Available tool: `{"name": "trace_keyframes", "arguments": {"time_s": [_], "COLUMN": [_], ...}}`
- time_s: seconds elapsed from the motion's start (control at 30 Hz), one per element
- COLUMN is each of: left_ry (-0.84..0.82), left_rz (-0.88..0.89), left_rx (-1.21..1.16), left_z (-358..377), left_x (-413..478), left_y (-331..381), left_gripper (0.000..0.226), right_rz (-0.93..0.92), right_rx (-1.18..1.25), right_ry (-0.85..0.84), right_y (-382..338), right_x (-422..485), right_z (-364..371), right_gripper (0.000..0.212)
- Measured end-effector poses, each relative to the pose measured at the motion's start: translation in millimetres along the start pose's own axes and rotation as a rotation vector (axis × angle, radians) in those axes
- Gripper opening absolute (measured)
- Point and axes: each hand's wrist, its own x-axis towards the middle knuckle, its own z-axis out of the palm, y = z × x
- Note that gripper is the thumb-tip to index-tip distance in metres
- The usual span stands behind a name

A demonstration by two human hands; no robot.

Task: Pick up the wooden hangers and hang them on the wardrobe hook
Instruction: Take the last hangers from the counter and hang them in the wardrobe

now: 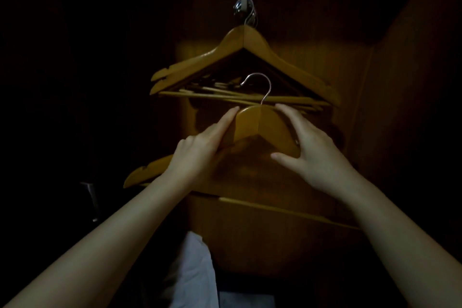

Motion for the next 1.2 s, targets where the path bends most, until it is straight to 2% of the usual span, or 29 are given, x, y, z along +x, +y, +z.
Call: {"name": "trace_keyframes", "arguments": {"time_s": [0.1,0.23,0.4,0.53,0.83,1.03,1.2], "left_ry": [0.031,0.063,0.082,0.023,-0.031,-0.114,-0.028], "left_rz": [0.037,0.110,0.118,0.051,0.004,-0.029,-0.027], "left_rx": [-0.001,0.051,0.225,0.317,0.145,0.009,0.037], "left_z": [-24.0,-51.8,-70.1,-69.8,-61.0,-50.3,-35.6], "left_x": [42.2,106.1,182.8,219.8,233.3,223.1,208.4], "left_y": [-6.1,-18.9,-38.1,-51.9,-73.4,-80.7,-83.8], "left_gripper": [0.073,0.074,0.071,0.071,0.066,0.065,0.055], "right_rz": [-0.113,-0.142,-0.092,-0.042,-0.047,-0.030,-0.084], "right_rx": [-0.247,-0.260,-0.183,-0.173,-0.290,-0.360,-0.440], "right_ry": [0.205,0.325,0.317,0.283,0.287,0.223,0.337], "right_y": [-9.6,-8.6,-2.9,0.2,-0.1,0.9,0.9], "right_x": [27.9,80.9,150.1,192.3,224.2,222.0,208.5], "right_z": [-7.7,-28.5,-47.6,-51.2,-45.8,-38.7,-22.1], "right_gripper": [0.084,0.079,0.076,0.073,0.075,0.075,0.074]}}
